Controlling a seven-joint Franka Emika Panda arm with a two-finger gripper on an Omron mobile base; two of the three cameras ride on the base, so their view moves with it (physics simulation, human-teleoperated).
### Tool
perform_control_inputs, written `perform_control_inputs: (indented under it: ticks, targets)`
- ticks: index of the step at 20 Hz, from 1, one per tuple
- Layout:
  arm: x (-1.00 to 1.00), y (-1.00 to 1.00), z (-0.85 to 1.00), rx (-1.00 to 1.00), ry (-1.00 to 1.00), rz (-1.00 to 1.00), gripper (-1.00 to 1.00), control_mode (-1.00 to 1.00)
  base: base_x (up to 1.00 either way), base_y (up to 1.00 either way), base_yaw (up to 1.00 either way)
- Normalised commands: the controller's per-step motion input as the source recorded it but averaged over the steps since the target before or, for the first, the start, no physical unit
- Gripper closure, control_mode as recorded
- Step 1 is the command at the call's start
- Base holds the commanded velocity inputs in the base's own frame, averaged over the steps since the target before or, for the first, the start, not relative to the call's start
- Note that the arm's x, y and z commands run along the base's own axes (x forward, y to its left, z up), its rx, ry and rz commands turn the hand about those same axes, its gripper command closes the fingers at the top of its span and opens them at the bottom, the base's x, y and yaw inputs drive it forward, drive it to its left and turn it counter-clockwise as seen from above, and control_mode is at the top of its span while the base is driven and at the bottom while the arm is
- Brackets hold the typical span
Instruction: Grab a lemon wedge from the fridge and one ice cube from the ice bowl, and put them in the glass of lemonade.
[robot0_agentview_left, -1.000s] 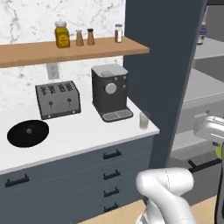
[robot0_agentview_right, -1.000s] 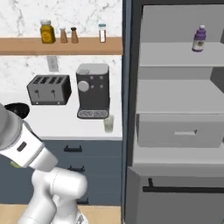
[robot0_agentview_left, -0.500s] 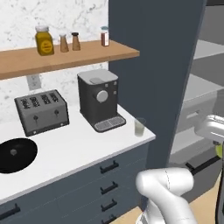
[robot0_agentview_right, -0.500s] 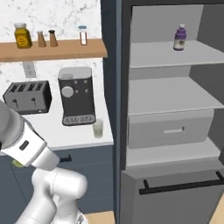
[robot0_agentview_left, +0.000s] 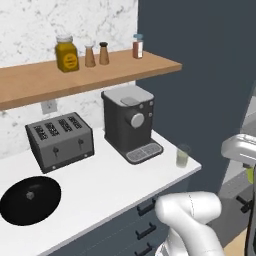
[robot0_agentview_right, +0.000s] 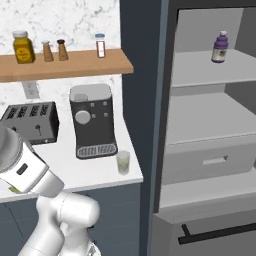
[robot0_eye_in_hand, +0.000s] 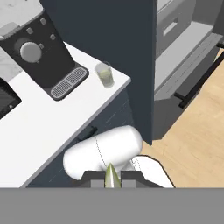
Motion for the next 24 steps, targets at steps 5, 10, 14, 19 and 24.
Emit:
perform_control_inputs:
  ticks: [5,10,14,19,24]
  targets:
    - [0.0,0.0,0.0,0.0,0.0,0.0,1.0,1.0,0.49,0.05,-0.06]
    - [0.0,0.0,0.0,0.0,0.0,0.0,1.0,1.0,0.39,0.0,-0.06]
    - [0.34,0.0,0.0,0.02,0.32,-0.06,1.0,-1.0,0.0,0.0,0.0]
    - [0.69,0.0,-0.02,0.0,0.23,-0.04,1.0,-1.0,0.0,0.0,0.0]
    - [0.51,-0.02,-0.59,-0.01,0.03,-0.07,1.0,-1.0,0.0,0.0,0.0]
